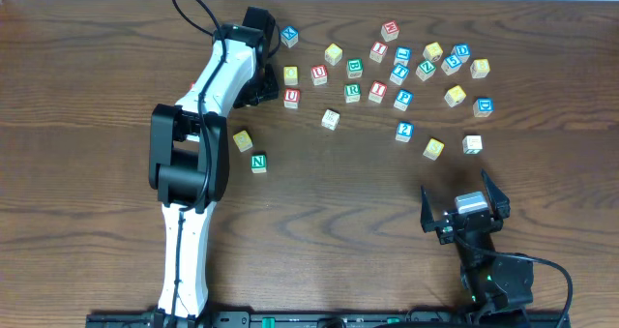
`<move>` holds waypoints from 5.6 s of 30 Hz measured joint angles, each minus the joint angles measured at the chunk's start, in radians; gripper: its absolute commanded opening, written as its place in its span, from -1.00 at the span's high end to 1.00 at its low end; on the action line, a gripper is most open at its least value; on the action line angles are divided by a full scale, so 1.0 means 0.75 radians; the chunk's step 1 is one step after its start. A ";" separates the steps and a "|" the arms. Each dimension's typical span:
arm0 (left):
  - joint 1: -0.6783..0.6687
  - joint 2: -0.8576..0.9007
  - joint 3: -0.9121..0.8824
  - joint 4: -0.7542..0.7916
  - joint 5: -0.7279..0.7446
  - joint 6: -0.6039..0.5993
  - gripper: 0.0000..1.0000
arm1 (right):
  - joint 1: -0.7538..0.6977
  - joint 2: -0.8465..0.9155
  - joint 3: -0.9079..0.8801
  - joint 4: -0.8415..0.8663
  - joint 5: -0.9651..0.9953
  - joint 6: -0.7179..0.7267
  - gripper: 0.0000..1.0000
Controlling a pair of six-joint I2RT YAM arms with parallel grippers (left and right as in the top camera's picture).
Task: Spell out NEURIPS
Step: 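Lower the left gripper and close it on the red E block, then lift the E block and carry it toward the green N block, then lower the E block onto the table right of the N block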
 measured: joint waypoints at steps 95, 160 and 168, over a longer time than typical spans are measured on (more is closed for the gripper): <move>-0.041 -0.749 -0.002 -0.380 0.069 0.305 0.73 | 0.000 0.000 0.000 -0.001 0.000 0.000 -0.99; -0.450 -0.856 -1.231 0.509 -0.028 -0.036 0.83 | 0.000 0.000 0.000 0.000 0.000 0.000 -0.99; -0.428 -0.856 -1.231 0.527 -0.046 -0.025 0.82 | 0.000 0.000 0.000 0.000 0.001 0.000 -0.98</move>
